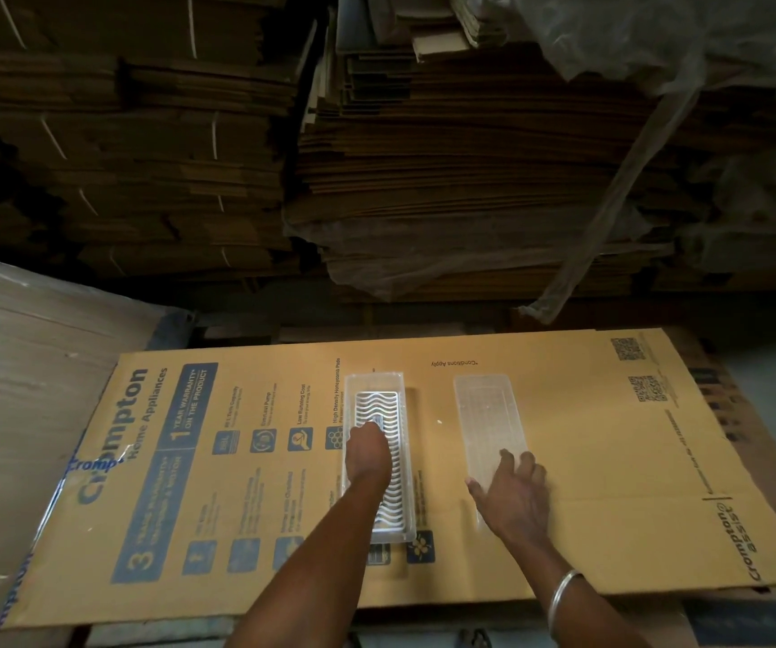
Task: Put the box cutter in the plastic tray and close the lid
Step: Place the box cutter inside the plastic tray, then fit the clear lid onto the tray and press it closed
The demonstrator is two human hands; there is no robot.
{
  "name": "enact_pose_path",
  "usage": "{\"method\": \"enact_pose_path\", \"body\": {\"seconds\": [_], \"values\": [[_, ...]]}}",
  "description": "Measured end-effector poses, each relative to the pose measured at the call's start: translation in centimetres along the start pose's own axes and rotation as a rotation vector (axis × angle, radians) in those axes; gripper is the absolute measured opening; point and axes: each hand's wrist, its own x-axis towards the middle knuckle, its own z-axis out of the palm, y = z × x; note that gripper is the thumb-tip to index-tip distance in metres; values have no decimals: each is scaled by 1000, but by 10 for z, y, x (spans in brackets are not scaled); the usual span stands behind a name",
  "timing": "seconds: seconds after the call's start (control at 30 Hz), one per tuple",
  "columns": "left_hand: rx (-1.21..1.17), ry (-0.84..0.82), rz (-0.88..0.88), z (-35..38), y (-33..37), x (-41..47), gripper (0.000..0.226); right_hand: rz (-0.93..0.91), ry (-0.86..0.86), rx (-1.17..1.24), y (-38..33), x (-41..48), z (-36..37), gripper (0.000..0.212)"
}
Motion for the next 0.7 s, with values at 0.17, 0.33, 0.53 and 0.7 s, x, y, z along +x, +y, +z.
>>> {"method": "enact_pose_path", "body": {"seconds": [0.17,0.33,0.53,0.7], "values": [[4,12,38,-2,2,-7,31,103,-138,54,5,5,4,93],[-88,66,128,-15,-9,-11,40,129,-140,83,6,10,4,99],[-170,122,121,-33,-42,-7,29,143,-124,81,0,14,-1,122],[-243,98,97,-35,-65,-5,30,110,-136,158,-18,13,-9,127]]}}
